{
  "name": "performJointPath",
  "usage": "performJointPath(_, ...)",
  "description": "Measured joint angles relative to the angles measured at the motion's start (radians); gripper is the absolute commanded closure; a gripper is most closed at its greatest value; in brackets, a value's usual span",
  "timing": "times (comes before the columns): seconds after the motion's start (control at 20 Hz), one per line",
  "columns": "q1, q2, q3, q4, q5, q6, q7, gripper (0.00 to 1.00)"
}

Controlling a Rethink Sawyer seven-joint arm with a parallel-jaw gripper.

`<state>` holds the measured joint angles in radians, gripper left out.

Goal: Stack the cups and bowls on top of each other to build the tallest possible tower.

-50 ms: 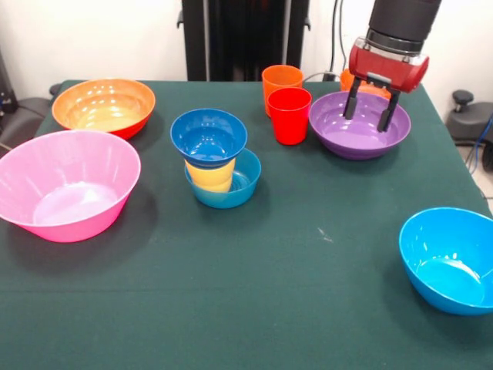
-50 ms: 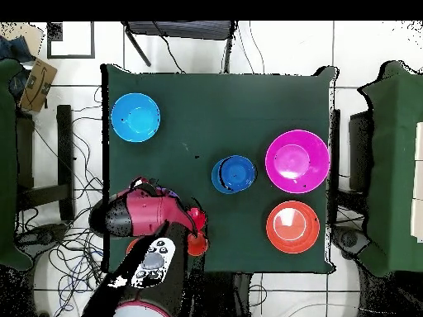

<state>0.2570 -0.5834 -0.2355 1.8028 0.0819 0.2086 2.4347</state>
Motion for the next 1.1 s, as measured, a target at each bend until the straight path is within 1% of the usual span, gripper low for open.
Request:
performJointPath(0.35,0.002,-0.012,0.001,0.011,0.059,0.000,0.000,0.00)
performJointPath(0.75,0.041,-0.019,-0.004,0.014,0.125,0.000,0.000,0.00)
performJointPath(1.1,0.088,0.011,-0.008,0.015,0.181,0.000,0.000,0.00)
